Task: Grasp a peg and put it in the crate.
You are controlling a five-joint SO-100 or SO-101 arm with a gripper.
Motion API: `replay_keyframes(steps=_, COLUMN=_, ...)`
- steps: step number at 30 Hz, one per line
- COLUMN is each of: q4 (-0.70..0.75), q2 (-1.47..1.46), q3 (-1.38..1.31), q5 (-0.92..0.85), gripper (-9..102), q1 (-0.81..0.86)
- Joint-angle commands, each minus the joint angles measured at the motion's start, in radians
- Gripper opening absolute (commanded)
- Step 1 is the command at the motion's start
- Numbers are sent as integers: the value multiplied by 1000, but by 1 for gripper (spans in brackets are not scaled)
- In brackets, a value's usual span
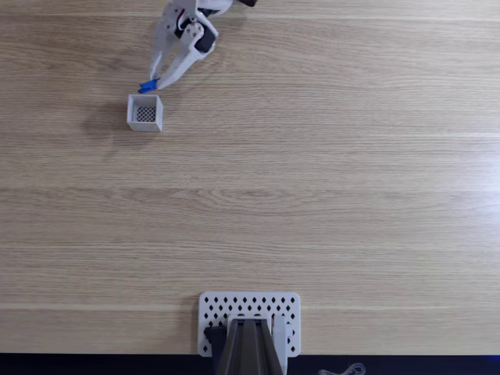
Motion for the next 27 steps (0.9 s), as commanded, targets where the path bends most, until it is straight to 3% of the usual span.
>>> replay_keyframes(steps=1, q4=-41, q2=-44, q3=-110, q5=6, gripper=0, q1=17)
replay_keyframes(steps=27, q4=-43, q2=-360, q3=-399, q5=8, gripper=0, q1=71)
